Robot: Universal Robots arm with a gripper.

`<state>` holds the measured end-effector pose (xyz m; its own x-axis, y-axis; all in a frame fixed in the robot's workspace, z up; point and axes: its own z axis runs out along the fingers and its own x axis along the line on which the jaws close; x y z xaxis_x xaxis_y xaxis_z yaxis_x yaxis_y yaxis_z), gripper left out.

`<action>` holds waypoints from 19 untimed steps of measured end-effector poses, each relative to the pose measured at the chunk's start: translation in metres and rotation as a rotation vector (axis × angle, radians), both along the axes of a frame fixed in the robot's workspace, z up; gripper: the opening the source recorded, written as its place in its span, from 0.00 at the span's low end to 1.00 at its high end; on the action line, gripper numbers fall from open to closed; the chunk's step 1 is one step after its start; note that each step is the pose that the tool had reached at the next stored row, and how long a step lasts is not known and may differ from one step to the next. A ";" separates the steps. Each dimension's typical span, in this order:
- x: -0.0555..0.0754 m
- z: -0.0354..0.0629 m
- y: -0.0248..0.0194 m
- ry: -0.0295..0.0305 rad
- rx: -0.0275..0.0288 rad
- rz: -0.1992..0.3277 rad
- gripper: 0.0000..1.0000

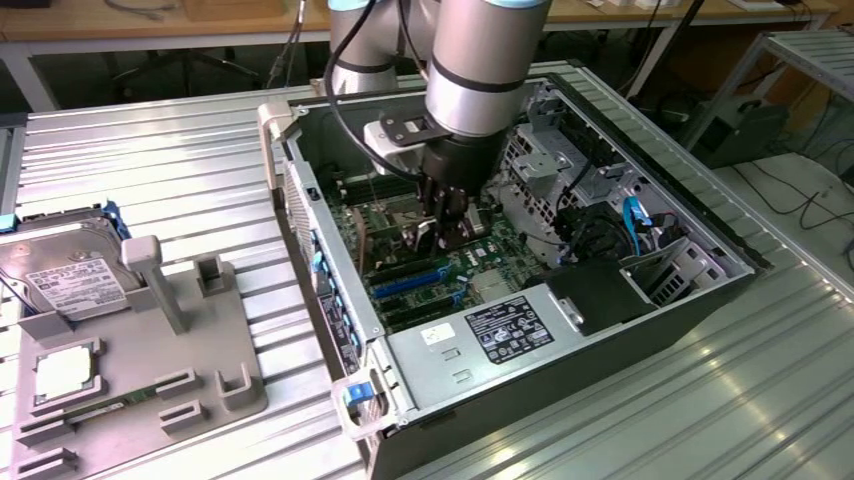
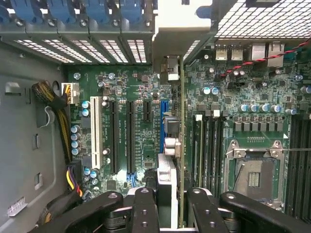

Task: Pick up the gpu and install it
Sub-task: 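Insert the gpu into the slot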

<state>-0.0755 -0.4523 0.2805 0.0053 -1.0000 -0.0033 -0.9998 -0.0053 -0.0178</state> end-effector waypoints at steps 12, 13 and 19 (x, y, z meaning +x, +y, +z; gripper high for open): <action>-0.006 -0.0097 -0.0034 0.0000 0.0000 0.000 0.28; -0.006 -0.0106 -0.0034 0.0000 -0.0001 0.000 0.28; -0.010 -0.0161 -0.0035 0.0000 0.0000 0.000 0.28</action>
